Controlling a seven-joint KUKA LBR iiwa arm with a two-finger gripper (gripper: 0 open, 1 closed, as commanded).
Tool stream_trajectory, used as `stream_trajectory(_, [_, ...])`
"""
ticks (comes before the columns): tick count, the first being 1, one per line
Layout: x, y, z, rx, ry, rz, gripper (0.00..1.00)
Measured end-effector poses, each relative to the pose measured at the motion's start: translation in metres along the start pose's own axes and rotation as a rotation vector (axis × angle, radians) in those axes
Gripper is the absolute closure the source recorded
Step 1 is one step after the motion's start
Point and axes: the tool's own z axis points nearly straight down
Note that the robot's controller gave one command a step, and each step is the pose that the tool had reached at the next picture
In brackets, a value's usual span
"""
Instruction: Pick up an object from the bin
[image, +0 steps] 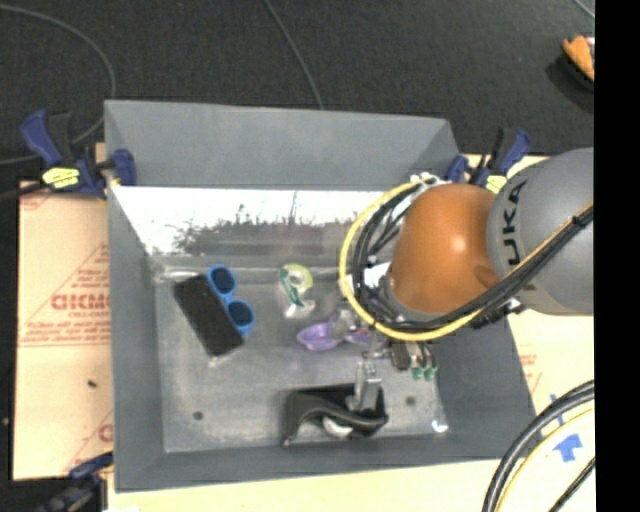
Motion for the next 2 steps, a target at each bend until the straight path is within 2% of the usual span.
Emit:
stream_trajectory(1, [-0.002,0.0,-0.004,0.0,-0.008,0.001,0.0])
stream_trajectory(2, [0.026,0.012,0.083,-0.004,-0.006,0.195,0.0])
